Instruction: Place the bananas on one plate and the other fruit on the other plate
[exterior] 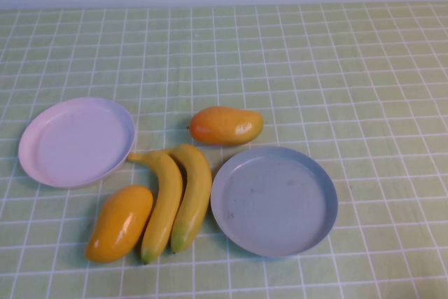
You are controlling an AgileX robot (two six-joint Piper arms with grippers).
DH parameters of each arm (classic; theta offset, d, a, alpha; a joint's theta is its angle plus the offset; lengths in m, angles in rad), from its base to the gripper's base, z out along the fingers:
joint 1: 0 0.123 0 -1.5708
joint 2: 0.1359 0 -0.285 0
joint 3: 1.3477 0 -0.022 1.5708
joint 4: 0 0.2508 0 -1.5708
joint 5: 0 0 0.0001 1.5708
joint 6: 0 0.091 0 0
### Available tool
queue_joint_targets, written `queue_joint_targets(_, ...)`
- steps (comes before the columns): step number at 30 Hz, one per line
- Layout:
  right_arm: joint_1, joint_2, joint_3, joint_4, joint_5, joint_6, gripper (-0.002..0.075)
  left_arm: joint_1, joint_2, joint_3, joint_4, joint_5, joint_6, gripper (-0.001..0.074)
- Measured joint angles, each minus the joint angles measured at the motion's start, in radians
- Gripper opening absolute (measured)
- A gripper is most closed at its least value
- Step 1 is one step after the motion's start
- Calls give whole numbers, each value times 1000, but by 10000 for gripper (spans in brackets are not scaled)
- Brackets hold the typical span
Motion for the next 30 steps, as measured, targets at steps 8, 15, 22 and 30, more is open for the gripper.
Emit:
queue_joint_targets(8,0,0,0,0,0,0,-18,0,0,0,6,0,0,2)
queue_joint_targets(15,0,0,0,0,0,0,-18,0,0,0,-17,-23,0,2)
queue_joint_targets(22,0,0,0,0,0,0,-18,0,0,0,-106,-49,-6,2)
queue_joint_targets(30,0,0,0,0,0,0,-18,0,0,0,-374,-210,-129,2)
